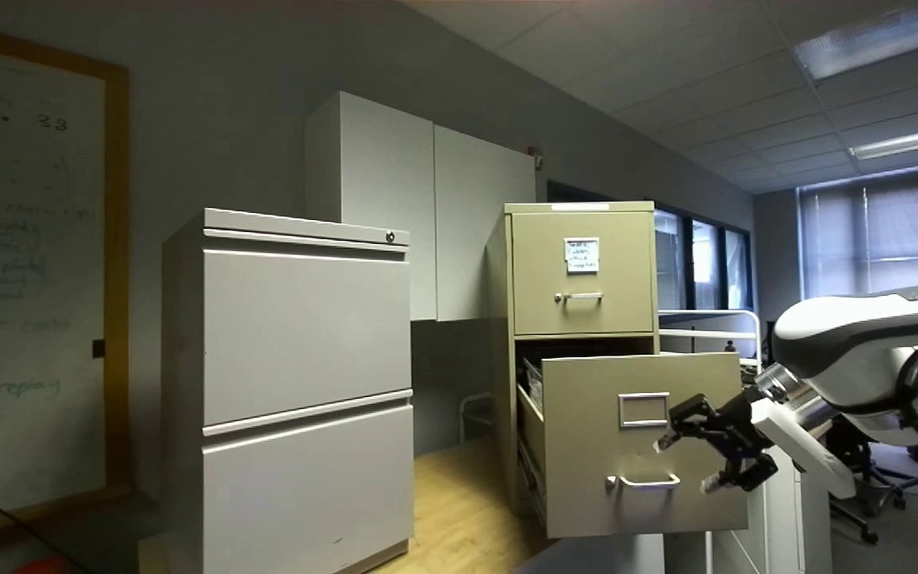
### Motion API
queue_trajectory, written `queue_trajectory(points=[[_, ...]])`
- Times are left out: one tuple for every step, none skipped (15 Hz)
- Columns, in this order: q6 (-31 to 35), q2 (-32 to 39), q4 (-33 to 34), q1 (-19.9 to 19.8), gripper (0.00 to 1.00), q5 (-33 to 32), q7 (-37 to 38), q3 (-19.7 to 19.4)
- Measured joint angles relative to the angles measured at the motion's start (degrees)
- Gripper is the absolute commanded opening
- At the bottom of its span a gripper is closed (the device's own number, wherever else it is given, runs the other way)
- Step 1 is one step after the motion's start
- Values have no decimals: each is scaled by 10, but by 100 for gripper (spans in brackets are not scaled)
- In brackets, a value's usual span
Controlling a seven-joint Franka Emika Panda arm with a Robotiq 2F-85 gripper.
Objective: Open the bottom drawer of the beige file cabinet
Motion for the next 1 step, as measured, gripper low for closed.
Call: queue_trajectory(points=[[-40, 0, 0, -6, 100, -23, 1, -6]])
